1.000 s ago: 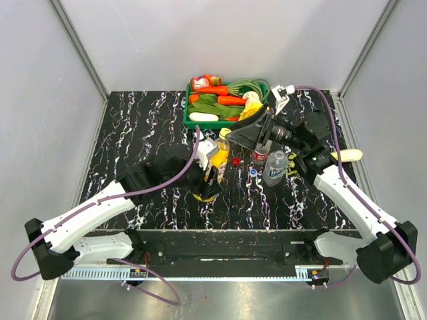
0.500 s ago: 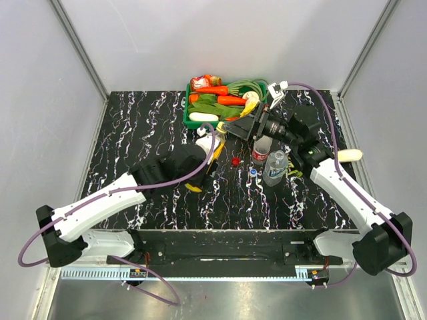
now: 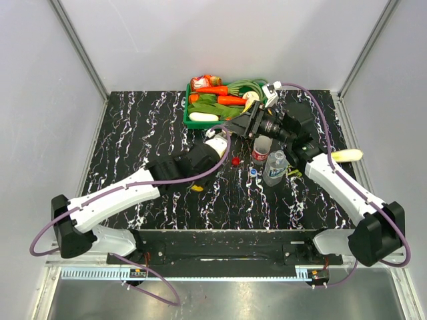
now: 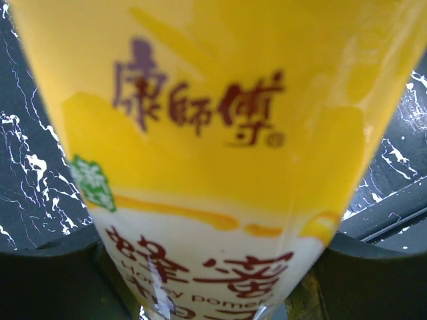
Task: Unscrew the bottle caps
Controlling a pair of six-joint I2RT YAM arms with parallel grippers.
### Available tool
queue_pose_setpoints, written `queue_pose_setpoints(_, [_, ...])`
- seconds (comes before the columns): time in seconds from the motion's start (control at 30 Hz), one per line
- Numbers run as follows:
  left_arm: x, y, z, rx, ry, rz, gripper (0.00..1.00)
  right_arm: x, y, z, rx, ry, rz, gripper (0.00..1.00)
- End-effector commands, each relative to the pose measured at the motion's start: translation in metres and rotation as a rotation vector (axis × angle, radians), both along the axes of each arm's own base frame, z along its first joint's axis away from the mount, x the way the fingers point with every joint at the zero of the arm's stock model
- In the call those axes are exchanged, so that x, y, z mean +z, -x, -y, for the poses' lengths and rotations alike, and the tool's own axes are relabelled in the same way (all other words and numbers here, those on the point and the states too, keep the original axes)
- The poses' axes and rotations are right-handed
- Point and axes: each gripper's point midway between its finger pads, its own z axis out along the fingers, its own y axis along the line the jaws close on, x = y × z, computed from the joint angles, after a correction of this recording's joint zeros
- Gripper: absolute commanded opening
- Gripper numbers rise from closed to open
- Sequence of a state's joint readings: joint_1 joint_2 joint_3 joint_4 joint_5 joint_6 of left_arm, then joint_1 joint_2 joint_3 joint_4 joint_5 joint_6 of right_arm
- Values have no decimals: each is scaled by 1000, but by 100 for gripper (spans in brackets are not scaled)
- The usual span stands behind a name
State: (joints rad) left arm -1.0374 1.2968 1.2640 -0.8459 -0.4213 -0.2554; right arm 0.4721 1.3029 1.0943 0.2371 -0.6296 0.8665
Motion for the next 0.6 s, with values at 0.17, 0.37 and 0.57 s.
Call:
queue_pose_setpoints(0.17, [16,-6,5,26,6,29,10,22,5,-8,71,-27,-7,40])
queue_pose_setpoints(0.37, [12,-1,11,-5,28,3,10,18,8,-6,66,-5,12,9])
queue_pose_setpoints(0.57, [14,12,30,-110,176,-62,9,21,16,0,65,19,114,0])
